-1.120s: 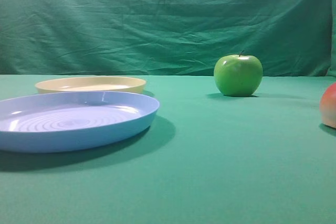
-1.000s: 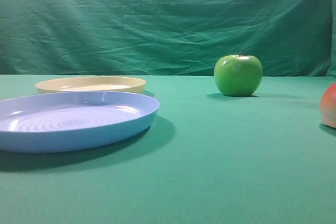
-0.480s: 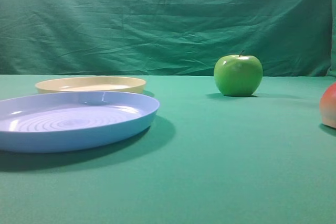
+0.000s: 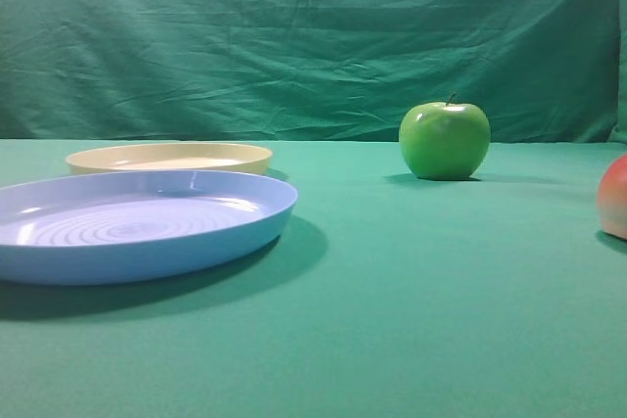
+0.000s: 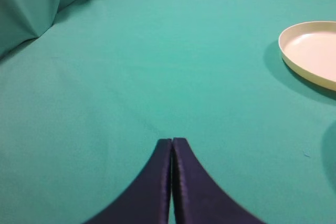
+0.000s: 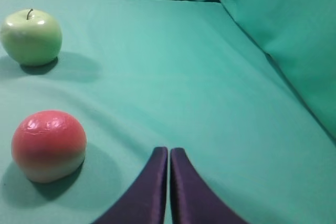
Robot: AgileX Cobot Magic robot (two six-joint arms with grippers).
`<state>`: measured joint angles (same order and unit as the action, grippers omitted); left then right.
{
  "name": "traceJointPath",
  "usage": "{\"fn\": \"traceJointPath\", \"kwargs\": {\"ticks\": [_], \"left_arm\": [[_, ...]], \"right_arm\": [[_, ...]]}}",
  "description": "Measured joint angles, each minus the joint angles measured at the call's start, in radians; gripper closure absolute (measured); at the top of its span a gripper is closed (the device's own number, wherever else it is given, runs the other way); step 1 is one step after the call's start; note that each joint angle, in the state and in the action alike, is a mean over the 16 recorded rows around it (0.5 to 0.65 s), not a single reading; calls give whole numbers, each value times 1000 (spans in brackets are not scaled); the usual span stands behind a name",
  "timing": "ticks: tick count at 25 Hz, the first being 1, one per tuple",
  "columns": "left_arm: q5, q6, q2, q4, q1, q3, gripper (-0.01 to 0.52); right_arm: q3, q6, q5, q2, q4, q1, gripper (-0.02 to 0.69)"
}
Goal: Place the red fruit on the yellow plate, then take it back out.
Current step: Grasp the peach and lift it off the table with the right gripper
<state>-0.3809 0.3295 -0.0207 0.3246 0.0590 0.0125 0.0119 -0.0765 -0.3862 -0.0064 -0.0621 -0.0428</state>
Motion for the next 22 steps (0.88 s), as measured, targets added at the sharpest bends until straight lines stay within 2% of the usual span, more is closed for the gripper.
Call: {"fn": "traceJointPath", "kwargs": {"ticks": [10,22], "left_arm": [[0,1,0,0,0,0,514],[0,1,0,0,0,0,514]], "right_arm": [[-208,-22,-74,153,6,0,665],[-578,-97,-487,441,106,-1,665]]}}
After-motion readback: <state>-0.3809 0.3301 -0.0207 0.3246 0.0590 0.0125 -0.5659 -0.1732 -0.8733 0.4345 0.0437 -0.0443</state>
